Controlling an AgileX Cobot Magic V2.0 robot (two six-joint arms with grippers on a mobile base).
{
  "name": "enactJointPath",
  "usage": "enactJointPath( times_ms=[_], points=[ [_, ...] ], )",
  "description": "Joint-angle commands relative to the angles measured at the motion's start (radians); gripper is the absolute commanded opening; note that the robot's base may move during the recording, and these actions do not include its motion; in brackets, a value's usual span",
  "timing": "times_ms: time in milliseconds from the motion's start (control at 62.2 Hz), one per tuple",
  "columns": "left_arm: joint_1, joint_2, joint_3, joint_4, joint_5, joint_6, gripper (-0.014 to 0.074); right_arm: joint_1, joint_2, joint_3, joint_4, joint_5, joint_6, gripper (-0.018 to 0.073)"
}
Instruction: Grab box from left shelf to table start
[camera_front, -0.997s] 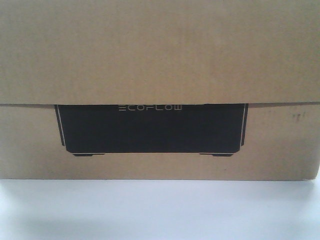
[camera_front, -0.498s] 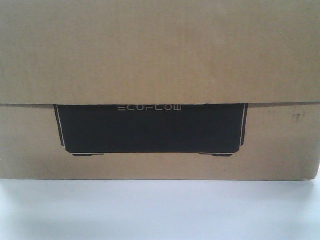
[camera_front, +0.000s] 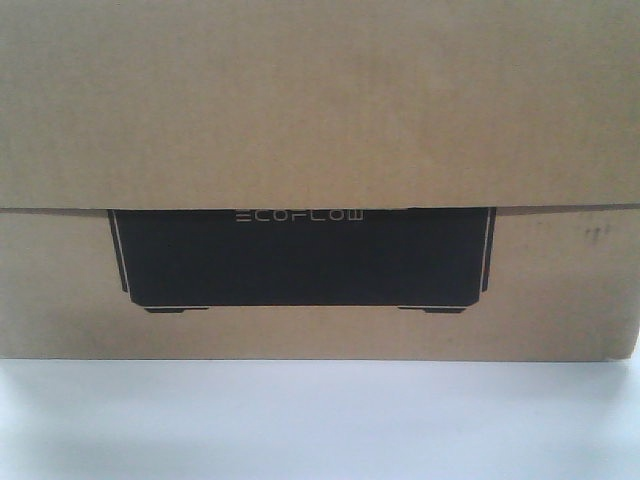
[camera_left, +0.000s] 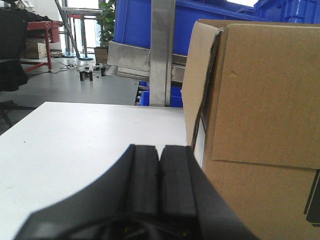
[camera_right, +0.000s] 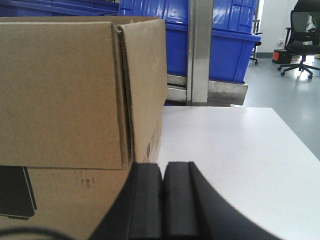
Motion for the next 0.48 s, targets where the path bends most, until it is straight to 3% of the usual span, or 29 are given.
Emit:
enactJointPath(
  times_ms=[0,466],
  points=[
    [-0.001,-0.010,-0.002,0.001,-0.091,0.000,-0.0094,-0.006,-0.013,-0.018,-0.011,-0.088,-0.005,0.0049],
    [-0.001,-0.010,-0.002,0.001,-0.091,0.000,-0.0094,-0.006,-0.013,-0.018,-0.011,-0.088,-0.005,0.0049]
  ],
)
